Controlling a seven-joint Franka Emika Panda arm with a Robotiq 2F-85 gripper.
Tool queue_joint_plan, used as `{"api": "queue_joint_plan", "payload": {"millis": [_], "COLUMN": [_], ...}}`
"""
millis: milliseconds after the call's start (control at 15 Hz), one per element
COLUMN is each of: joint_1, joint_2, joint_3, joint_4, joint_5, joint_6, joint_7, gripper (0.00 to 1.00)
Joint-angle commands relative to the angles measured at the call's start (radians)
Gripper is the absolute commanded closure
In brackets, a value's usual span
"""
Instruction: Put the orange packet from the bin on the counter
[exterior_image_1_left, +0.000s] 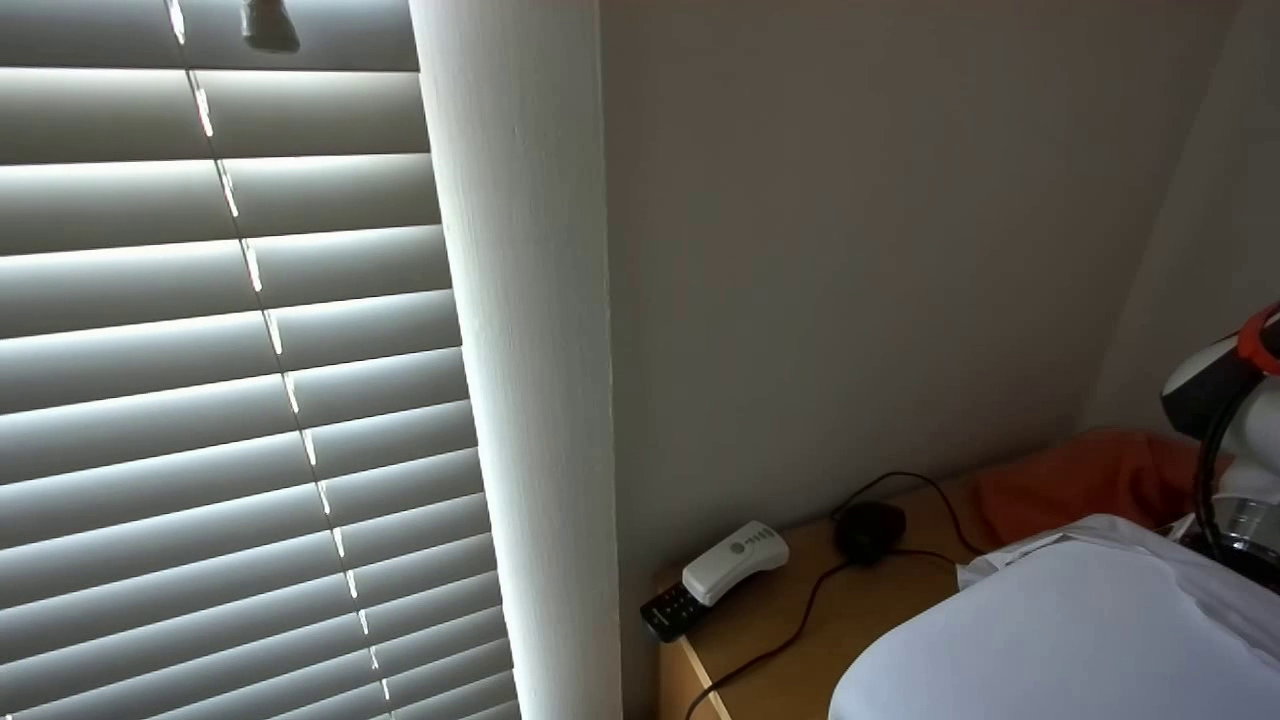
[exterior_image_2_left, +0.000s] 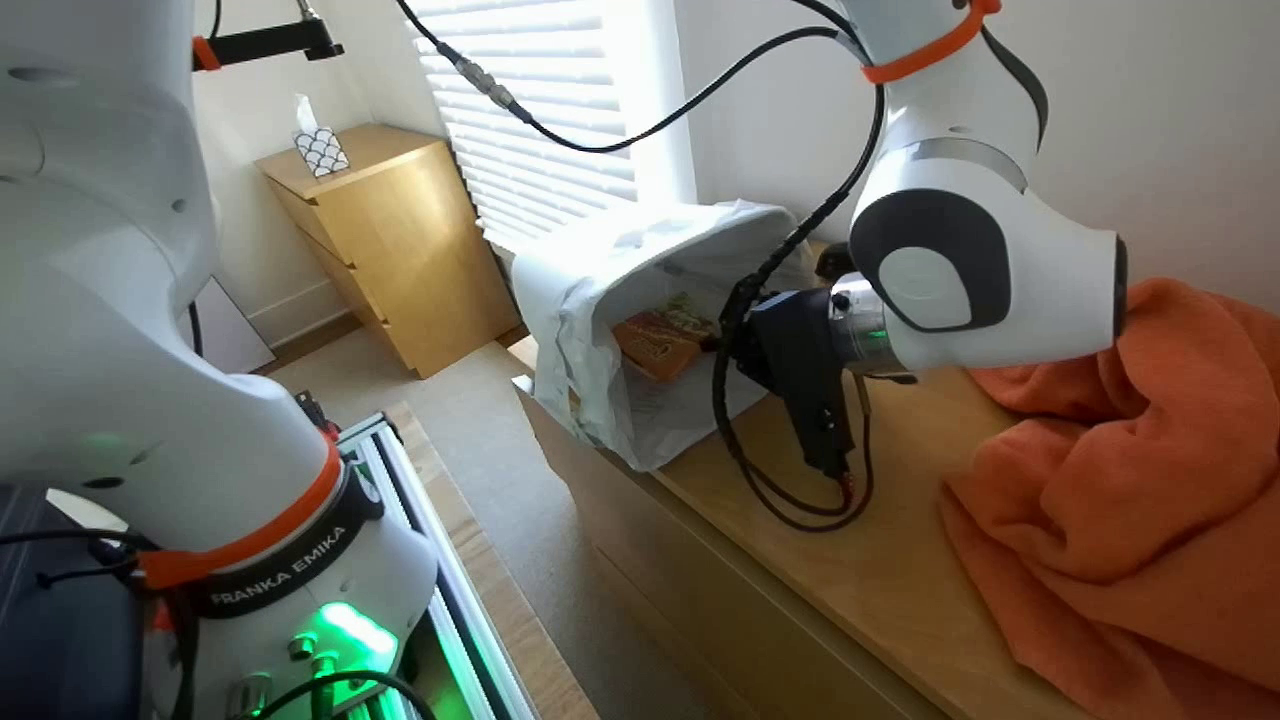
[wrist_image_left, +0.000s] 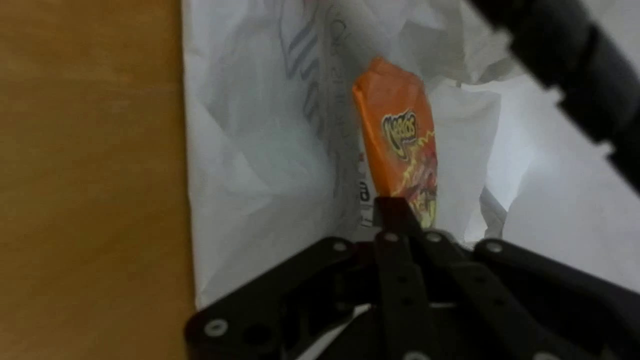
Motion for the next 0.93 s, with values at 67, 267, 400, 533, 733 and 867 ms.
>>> {"api": "queue_joint_plan", "payload": {"millis": [67,267,400,533,733,867], "joint_1": [0.002,-0.008,-0.031,-0.039,-0.040,-0.039], "joint_2": [-0.108,-0.178,-0.133,-0.165,-0.178,-0.166], "joint_3": [-0.054,-0.085,-0.057,-0.070,-0.072,-0.080], "joint_4": [-0.035,-0.056,-0.009,-0.017,-0.030,-0.025], "joint_5": [-0.132,-0.220,-0.201,-0.217,-0.218,-0.223], "joint_6": [0.021,0.045,0.020,0.022,0.029,0.067], "joint_7": [0.074,0.130,0.108,0.121,0.122,0.154], "gripper": [1.00,1.00,0.99,0.99,1.00,1.00]}}
